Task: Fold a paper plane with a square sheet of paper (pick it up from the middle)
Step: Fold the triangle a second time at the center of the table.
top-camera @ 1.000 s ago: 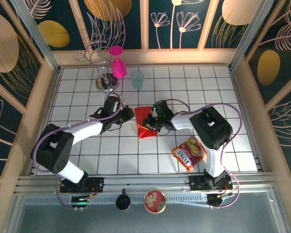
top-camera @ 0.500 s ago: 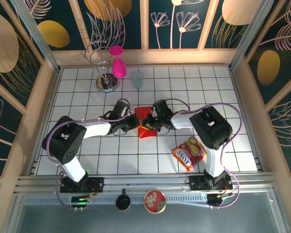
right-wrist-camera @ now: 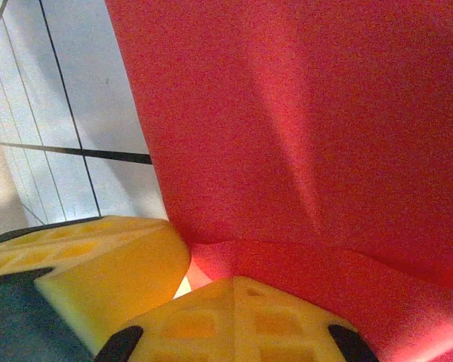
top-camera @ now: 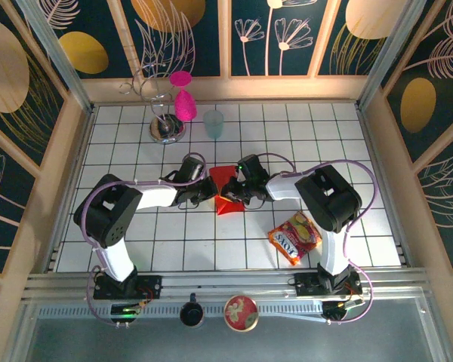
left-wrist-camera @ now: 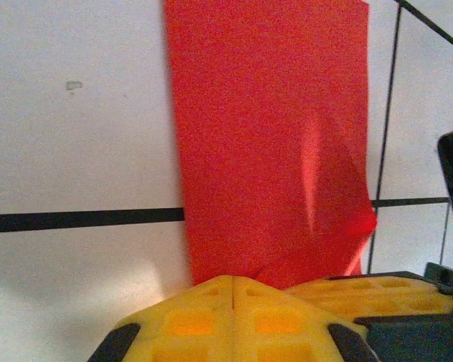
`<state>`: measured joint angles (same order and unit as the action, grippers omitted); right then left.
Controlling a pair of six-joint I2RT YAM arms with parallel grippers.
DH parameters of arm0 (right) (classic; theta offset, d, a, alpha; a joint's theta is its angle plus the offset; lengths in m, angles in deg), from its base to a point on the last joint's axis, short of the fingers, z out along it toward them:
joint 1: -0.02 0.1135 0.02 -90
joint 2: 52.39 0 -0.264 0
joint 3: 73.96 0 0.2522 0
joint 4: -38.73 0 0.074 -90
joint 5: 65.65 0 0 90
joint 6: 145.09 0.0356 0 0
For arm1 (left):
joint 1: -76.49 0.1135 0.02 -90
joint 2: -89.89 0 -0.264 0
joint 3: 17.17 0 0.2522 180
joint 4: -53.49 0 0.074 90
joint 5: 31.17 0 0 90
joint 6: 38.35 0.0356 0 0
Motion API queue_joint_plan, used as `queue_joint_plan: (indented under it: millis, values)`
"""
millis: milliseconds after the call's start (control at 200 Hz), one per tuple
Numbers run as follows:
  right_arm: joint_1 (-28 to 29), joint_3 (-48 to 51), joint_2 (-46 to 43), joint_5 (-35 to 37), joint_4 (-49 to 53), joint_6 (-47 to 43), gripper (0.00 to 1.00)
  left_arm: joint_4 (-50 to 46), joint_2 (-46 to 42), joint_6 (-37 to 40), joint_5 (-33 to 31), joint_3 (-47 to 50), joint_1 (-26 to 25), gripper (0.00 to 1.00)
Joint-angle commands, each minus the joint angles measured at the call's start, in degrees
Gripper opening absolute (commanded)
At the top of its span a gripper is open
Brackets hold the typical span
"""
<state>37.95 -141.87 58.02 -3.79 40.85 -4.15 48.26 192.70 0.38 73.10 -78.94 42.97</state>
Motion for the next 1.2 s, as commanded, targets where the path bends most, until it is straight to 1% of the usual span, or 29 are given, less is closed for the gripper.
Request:
queue_joint_plan:
  millis: [0, 110, 195, 420, 546, 751, 981, 1036, 1061, 1196]
  values:
    - [-0.84, 1.41, -2.00, -0.61, -1.31, -0.75, 0.00, -2.71, 1.65, 0.89, -1.26, -0.51, -0.17, 0.00]
    - [-1.32, 1.45, -5.06, -1.95, -4.77, -0.77, 0.00, -3.42, 2.06, 1.33, -1.34, 0.15, -0.15, 0.00]
    - [-1.69, 1.40, -5.82, -1.94, -5.76, -1.12, 0.00, -3.79, 2.22, 1.47, -1.60, 0.28, -0.21, 0.00]
    - [-1.83, 0.91, -2.09, -0.82, -4.31, -1.52, 0.01, -3.70, 2.37, 1.51, -1.56, 0.37, -0.16, 0.00]
    - [-1.90, 1.47, -1.31, 1.25, -3.24, -1.85, 0.00, -4.27, 2.49, 1.51, -1.96, 0.55, -0.16, 0.00]
    - [-2.58, 4.05, -0.77, 3.81, -3.10, -1.84, 0.00, -6.61, 2.72, 1.72, -4.40, 1.41, -0.16, 0.00]
    - [-6.21, 8.42, -3.21, 4.76, -6.28, -1.65, 0.00, -7.74, 2.84, 2.05, -6.88, 4.88, -0.16, 0.00]
    - [-6.29, 8.71, -3.57, 4.92, -6.17, -2.03, 0.00, -7.59, 2.84, 1.97, -6.82, 5.58, -0.14, 0.00]
    - [-8.31, 8.71, -3.81, 5.06, -5.93, -2.25, 0.00, -7.42, 2.75, 1.96, -6.81, 5.85, -0.22, 0.00]
    - [-11.14, 7.84, -5.70, 7.09, -3.54, -3.68, 0.01, -7.30, 2.14, 2.20, -6.79, 5.90, -0.20, 0.00]
